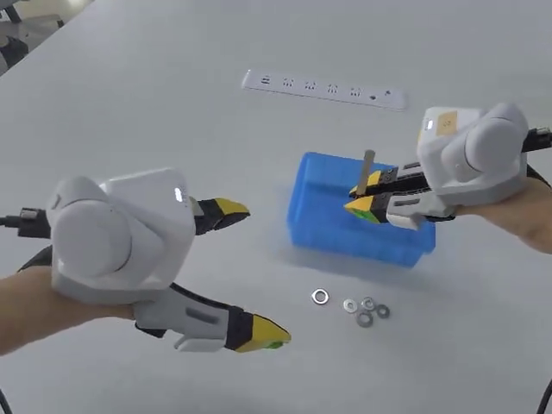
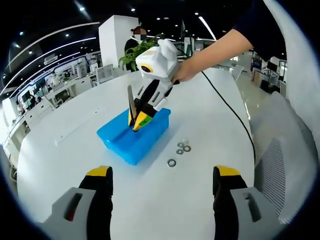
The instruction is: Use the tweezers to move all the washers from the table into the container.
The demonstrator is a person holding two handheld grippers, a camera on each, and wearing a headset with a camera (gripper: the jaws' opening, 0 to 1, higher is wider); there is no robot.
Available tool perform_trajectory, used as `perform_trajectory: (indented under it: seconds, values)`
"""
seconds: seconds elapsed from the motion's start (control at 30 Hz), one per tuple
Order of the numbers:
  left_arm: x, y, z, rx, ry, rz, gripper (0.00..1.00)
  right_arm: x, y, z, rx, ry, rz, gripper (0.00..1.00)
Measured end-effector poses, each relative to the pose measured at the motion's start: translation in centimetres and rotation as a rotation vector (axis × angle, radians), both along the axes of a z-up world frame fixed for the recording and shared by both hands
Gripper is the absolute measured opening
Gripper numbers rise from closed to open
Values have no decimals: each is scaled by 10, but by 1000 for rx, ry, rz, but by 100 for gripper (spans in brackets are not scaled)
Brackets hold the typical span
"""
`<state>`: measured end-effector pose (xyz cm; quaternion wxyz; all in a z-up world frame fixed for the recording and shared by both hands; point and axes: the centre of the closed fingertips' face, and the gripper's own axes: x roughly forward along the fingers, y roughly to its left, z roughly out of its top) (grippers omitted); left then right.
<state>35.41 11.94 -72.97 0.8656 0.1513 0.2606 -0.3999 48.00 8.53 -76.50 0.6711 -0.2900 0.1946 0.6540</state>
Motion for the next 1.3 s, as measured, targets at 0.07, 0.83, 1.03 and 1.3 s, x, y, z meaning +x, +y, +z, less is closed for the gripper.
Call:
perform_trajectory:
  seconds: [0.07,0.83,1.03,1.3]
  values:
    - [0,0,-1,3,2,8,90,1,-2,-3,-8,-3,-3,10]
    - [-2,11,2,3,12,60,91,-2,-6,-11,5,29,-27,11]
    - [36,-4,26,-42,-49,22,90,-3,-3,-1,16,12,-13,11]
    - [106,-31,71,-145,-171,-22,76,-3,2,22,56,-14,-8,11]
